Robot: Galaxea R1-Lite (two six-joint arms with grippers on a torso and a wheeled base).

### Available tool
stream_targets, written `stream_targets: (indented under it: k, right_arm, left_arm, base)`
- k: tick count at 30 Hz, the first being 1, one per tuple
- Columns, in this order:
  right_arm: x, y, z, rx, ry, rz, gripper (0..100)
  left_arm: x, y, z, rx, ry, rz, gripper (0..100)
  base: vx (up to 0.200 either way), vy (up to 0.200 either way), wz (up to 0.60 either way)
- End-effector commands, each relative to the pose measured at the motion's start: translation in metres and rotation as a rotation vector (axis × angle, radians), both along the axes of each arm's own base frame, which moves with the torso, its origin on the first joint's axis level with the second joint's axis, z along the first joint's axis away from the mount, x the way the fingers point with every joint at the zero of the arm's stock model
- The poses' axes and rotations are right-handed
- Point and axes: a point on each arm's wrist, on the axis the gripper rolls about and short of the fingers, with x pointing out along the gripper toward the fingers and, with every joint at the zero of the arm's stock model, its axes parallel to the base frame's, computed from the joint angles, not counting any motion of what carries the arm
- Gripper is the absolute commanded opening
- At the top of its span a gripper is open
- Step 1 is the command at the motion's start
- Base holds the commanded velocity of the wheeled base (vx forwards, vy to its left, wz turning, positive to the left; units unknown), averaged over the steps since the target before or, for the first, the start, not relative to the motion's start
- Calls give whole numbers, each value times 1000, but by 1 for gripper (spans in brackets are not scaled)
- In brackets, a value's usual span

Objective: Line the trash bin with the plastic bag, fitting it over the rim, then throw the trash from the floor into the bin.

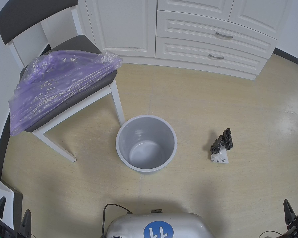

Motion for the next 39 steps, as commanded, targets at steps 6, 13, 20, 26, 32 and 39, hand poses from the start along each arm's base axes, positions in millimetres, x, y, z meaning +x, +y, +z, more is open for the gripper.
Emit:
stream_targets:
  k: [6,13,20,26,32,39]
  right_arm:
    - [0,0,-5,-3,-2,0,100]
    - [0,0,-5,-26,-1,8,100]
    - [0,0,-5,-35,0,11,100]
    - [0,0,-5,-24,0,9,100]
    - [0,0,-5,-15,-1,8,100]
    - [0,0,-5,-15,-1,6,100]
  left_arm:
    - [0,0,-4,0,-2,0,100]
    - [0,0,-4,0,-2,0,100]
    - [0,0,-4,-2,-2,0,100]
    - [0,0,-4,-2,-2,0,100]
    - [0,0,-4,0,-2,0,100]
    - [0,0,-4,0,-2,0,100]
  base:
    - [0,0,0]
    - [0,0,0]
    - [0,0,0]
    - [0,0,0]
    - [0,0,0]
    - [0,0,0]
